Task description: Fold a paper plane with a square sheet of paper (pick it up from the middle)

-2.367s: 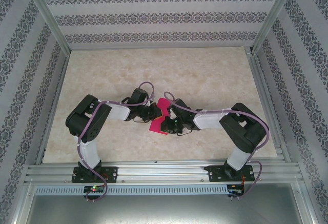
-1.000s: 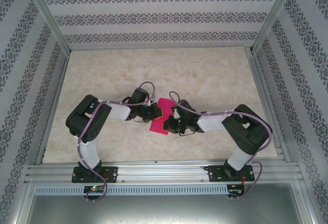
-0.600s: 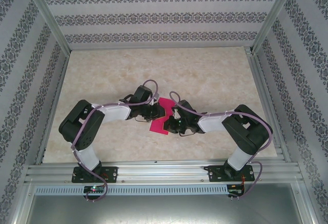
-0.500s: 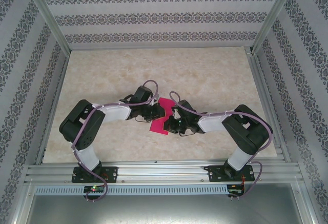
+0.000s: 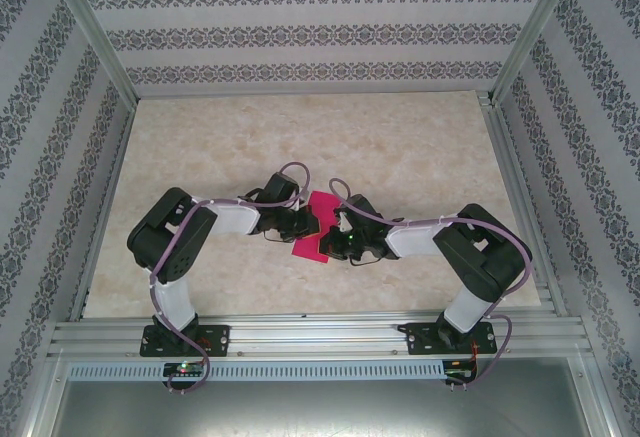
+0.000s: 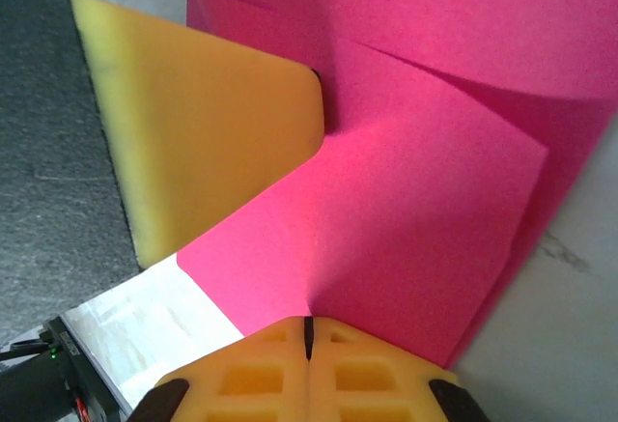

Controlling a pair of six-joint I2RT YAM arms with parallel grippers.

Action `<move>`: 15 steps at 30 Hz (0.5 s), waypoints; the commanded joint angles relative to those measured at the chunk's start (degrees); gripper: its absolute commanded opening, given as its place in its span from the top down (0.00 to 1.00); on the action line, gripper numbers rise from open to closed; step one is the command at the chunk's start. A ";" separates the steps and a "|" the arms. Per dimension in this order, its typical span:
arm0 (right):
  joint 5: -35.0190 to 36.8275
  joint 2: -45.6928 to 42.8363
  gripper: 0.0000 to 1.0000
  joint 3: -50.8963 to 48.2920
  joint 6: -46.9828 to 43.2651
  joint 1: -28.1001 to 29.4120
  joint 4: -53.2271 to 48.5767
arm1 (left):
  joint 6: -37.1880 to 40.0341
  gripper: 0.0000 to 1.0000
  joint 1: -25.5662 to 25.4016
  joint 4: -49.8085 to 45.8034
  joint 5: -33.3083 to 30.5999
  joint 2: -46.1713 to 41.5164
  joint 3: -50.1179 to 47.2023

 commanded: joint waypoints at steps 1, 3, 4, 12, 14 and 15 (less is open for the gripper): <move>2.80 3.06 0.99 -1.38 -2.59 -0.41 -10.24 | 1.02 0.93 2.63 0.37 -3.98 2.21 -1.23; 2.83 3.30 0.99 -1.20 -3.00 -0.43 -10.91 | 1.71 0.93 3.73 0.51 -3.46 2.06 -1.25; 2.81 3.33 0.99 -1.16 -3.05 -0.47 -11.07 | 2.01 0.93 4.32 0.47 -3.29 1.98 -1.29; 2.68 2.55 0.99 -1.17 -3.40 -0.93 -11.83 | 4.08 0.92 8.20 1.73 -2.16 2.22 -1.99; 2.73 2.28 0.99 -1.09 -3.56 -0.92 -12.08 | 4.46 0.92 8.84 1.78 -1.90 2.14 -1.96; 2.69 2.27 0.99 -1.07 -3.62 -0.96 -12.21 | 4.71 0.92 8.98 1.78 -1.69 2.17 -1.86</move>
